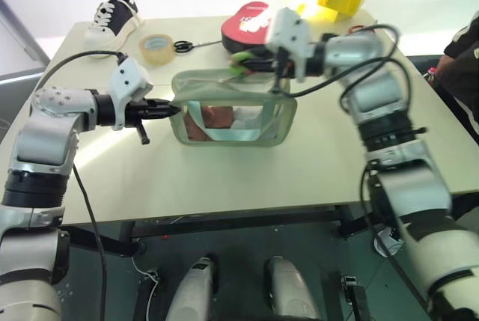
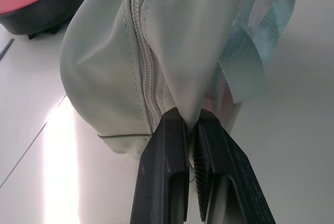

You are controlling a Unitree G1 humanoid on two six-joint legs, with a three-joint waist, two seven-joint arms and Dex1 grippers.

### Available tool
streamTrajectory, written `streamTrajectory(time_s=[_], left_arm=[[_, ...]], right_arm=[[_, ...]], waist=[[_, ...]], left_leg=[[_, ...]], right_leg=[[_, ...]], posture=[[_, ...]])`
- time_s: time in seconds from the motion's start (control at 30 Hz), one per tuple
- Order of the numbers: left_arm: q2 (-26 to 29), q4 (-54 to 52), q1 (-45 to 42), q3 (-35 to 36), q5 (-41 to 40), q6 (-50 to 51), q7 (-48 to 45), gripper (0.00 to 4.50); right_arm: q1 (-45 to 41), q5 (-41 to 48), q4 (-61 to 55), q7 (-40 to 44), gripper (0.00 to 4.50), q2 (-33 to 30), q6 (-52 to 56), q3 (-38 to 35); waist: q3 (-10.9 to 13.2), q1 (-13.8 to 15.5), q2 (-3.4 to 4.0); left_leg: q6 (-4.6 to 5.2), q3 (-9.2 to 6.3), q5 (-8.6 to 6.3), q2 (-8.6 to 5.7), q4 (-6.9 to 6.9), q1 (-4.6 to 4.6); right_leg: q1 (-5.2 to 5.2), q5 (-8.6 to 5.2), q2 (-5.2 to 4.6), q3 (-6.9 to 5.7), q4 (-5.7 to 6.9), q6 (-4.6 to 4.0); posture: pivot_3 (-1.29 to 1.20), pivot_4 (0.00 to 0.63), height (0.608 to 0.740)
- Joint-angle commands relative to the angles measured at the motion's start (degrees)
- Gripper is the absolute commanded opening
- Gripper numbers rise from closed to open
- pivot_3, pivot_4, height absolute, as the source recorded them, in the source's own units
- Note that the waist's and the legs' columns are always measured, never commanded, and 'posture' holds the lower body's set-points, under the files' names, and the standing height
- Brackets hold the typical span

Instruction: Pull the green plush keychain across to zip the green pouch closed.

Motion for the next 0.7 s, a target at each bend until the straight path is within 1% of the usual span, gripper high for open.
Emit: streamTrajectory(time_s=[0.03,0.13,0.23,0.37,0.43,0.53,0.63,0.7], left_arm=[[1.66,-2.05,0.18,2.21,-1.08,0.01,-0.01,0.00],[1.92,-2.15,0.28,2.02,-1.18,0.23,-0.28,0.00],[2.01,-2.00,0.17,1.74,-1.26,0.31,-0.42,0.00],[1.69,-1.12,-0.58,0.87,-1.02,0.06,-0.76,0.00],[1.18,-0.38,-1.64,0.22,-0.78,-0.07,-0.85,0.00],[0.67,0.67,-2.52,-0.39,-0.50,-0.85,-1.13,0.00],[0.39,1.03,-2.85,-0.62,-0.27,-1.18,-1.43,0.00],[0.32,0.89,-2.88,-0.65,-0.22,-1.07,-1.47,0.00]], right_arm=[[2.32,-1.85,-0.28,-2.83,0.11,-4.15,-1.47,-2.90],[8.40,-1.82,-1.88,-5.83,0.11,-7.93,0.80,-6.00],[13.90,-1.07,-4.78,-8.96,0.11,-7.87,3.58,-7.71],[21.77,-0.05,-9.44,-13.75,0.11,-3.26,7.03,-7.87],[24.39,0.25,-10.40,-16.64,0.11,0.96,8.27,-7.00],[25.72,1.72,-10.65,-20.18,0.11,6.69,11.48,-7.44],[26.98,2.77,-12.25,-21.01,0.11,9.81,14.18,-7.08],[28.50,2.89,-13.74,-20.30,0.11,10.43,15.23,-6.09]], waist=[[0.00,0.15,0.00],[0.00,-0.28,0.01],[0.01,-0.19,0.01],[0.00,-0.35,0.00],[0.00,-0.39,0.00],[0.00,-0.59,0.00],[-0.01,-0.49,0.00],[-0.01,-0.37,-0.02]], left_leg=[[0.00,0.02,0.00,0.00,0.00,0.00],[0.00,0.09,0.00,0.04,-0.01,0.00],[0.00,0.09,0.00,0.02,-0.01,0.00],[0.01,0.11,0.00,0.03,0.00,0.00],[0.01,0.12,0.01,0.02,0.02,0.01],[0.01,0.09,0.02,0.03,0.06,0.01],[0.01,0.07,0.02,0.02,0.08,0.02],[0.01,0.06,0.02,0.02,0.08,0.02]], right_leg=[[0.00,0.00,0.00,0.01,-0.01,0.00],[-0.04,0.00,0.00,0.05,0.03,-0.01],[-0.03,0.00,-0.03,0.07,0.03,-0.01],[-0.04,0.00,-0.03,0.09,0.06,-0.01],[-0.03,0.00,-0.03,0.10,0.07,-0.01],[-0.02,0.00,0.00,0.10,0.10,-0.01],[0.00,0.00,0.00,0.09,0.10,-0.01],[0.02,0.00,0.00,0.08,0.10,-0.01]], posture=[[0.00,0.150,0.740],[0.00,0.150,0.740],[0.00,0.150,0.740],[0.00,0.150,0.740],[0.00,0.150,0.740],[0.00,0.150,0.740],[0.00,0.150,0.740],[0.00,0.150,0.740]])
